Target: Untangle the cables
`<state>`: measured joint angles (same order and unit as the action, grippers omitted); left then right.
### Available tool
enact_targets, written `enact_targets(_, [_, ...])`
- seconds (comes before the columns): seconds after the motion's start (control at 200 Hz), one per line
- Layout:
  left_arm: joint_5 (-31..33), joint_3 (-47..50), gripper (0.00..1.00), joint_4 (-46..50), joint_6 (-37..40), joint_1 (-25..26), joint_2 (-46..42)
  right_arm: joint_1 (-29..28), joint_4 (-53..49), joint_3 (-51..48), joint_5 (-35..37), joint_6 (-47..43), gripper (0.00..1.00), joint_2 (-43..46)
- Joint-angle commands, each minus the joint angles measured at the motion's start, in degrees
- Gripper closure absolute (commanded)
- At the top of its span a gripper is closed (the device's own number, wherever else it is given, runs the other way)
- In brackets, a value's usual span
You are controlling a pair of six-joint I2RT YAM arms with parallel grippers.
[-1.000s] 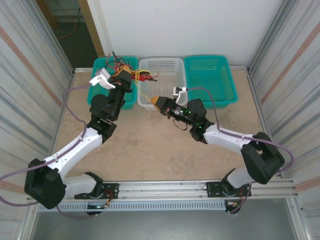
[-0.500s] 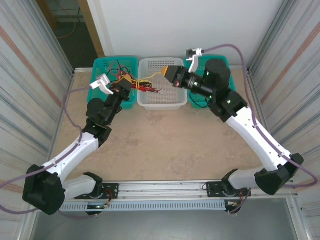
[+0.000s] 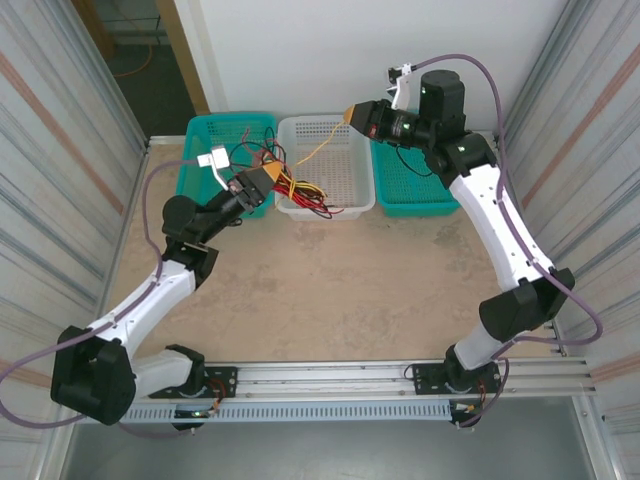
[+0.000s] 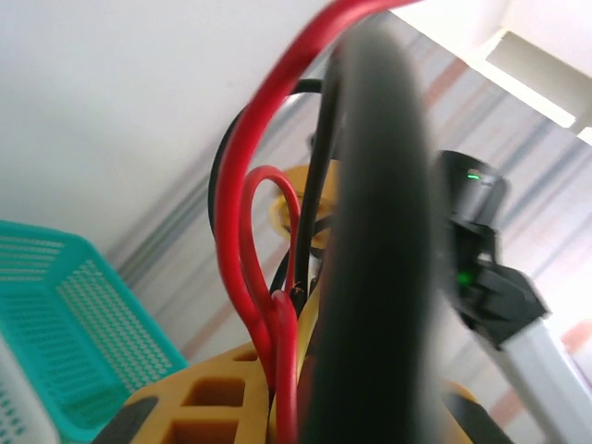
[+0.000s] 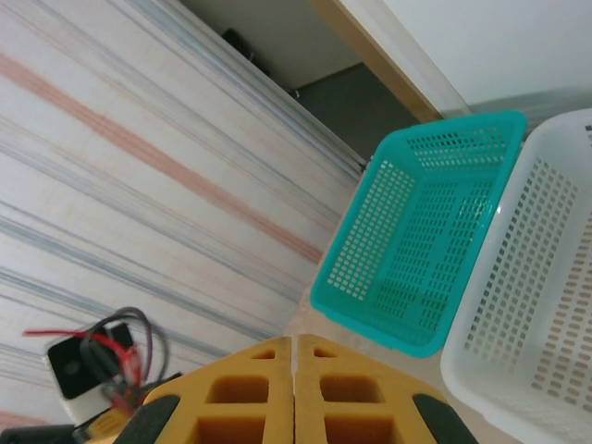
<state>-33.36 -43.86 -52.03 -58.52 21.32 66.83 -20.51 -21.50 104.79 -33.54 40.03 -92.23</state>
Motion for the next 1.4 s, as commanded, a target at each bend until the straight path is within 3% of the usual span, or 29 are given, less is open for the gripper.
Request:
enact_targets(0.0, [-8.22,-3.96,1.0,-9.76,-7.12,-0.21,-0.07,1.9,4.43,2.17,-0.09,1.13,1.0,-3.06])
enact_targets(0.165, [-5.63,-6.34,1.0,-12.76,-10.77,-0.2,0.57,2.76,6.0,4.67,-1.37,5.47,1.0,-10.89])
enact_targets(0.296, [-1.0,-7.71,1.0,-16.28,-12.1,-0.21,1.33,-0.06,10.32,3.06,-2.07,8.67,1.0,-14.36])
enact_targets(0.371, [3.92,-7.54,1.0,-17.07,-10.32,-0.43,0.97,-2.59,16.16,-3.22,-2.67,11.63,1.0,-14.3])
enact_targets(0.541, [13.63,-7.76,1.0,-15.12,-4.46,-1.86,-0.59,-8.1,41.34,-23.3,-2.1,24.17,1.0,-10.47])
enact_targets(0.716, [24.51,-5.72,1.0,-13.96,-0.07,-2.69,-0.41,-14.29,53.15,-36.65,1.71,32.42,1.0,-5.42])
enact_targets(1.007, [31.02,-3.69,1.0,-11.8,4.94,-2.78,1.81,-22.85,48.25,-45.17,9.07,27.58,1.0,8.5])
enact_targets(1.202, [35.51,2.39,1.0,-6.03,9.51,-3.09,-2.55,-24.68,33.63,-42.04,14.51,14.02,1.0,19.36])
enact_targets(1.393, [33.23,5.78,1.0,-2.12,8.78,-5.79,-5.16,-23.75,23.46,-36.26,19.67,5.93,1.0,26.13])
